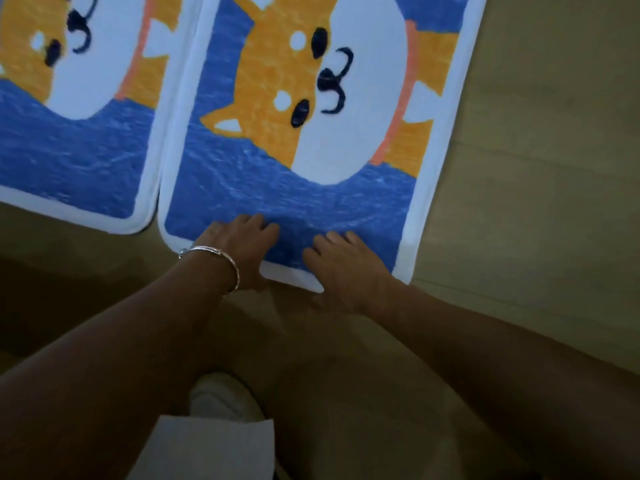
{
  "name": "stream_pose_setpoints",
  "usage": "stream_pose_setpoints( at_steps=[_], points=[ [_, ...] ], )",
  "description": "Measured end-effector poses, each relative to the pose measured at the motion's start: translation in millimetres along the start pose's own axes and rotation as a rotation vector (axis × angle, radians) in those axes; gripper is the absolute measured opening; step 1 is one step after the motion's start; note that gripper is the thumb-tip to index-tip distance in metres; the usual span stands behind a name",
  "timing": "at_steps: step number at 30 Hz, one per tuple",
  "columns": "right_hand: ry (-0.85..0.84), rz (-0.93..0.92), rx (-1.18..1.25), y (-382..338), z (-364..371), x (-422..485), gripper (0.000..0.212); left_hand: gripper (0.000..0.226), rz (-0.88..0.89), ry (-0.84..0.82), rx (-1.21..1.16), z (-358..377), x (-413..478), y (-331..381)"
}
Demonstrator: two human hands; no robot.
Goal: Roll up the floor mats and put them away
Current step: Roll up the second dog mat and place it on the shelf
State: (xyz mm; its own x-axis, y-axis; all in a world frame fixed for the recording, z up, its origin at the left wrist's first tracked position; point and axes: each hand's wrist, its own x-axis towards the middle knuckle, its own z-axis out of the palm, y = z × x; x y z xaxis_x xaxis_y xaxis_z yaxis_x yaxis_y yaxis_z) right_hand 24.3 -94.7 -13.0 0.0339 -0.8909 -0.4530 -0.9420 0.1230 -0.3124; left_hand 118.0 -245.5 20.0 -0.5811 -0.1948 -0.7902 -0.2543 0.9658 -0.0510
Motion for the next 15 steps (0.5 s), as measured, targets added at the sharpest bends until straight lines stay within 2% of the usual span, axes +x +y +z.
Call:
stream_pose_setpoints(
  at_steps=[3,6,8,9,12,15],
  points=[
    [0.11,-0.093,-0.139,2.0,18.3,11.4,0.048,0.065,0.082,0.001,0.086,12.2,15.5,-3.1],
    [0.218,-0.182,-0.17,14.4,33.4,19.0,0.035,0.042,0.155,0.066,0.109,6.0,31.9,-0.2],
    [0.215,-0.222,-0.157,27.0,23.5,20.5,0.033,0.032,0.185,0.143,0.078,-4.9,38.8,3.9],
    [0.186,-0.226,-0.166,36.0,15.3,21.4,0.031,0.034,0.209,0.193,0.058,-10.0,43.4,7.2],
    [0.057,-0.129,-0.188,82.1,-15.1,15.9,0.029,0.052,0.256,0.295,-0.013,-37.6,66.2,26.1],
    [0.075,0.091,-0.106,136.7,-43.3,-1.0,0.023,0.052,0.248,0.307,-0.078,-71.7,91.3,45.3]
  ],
)
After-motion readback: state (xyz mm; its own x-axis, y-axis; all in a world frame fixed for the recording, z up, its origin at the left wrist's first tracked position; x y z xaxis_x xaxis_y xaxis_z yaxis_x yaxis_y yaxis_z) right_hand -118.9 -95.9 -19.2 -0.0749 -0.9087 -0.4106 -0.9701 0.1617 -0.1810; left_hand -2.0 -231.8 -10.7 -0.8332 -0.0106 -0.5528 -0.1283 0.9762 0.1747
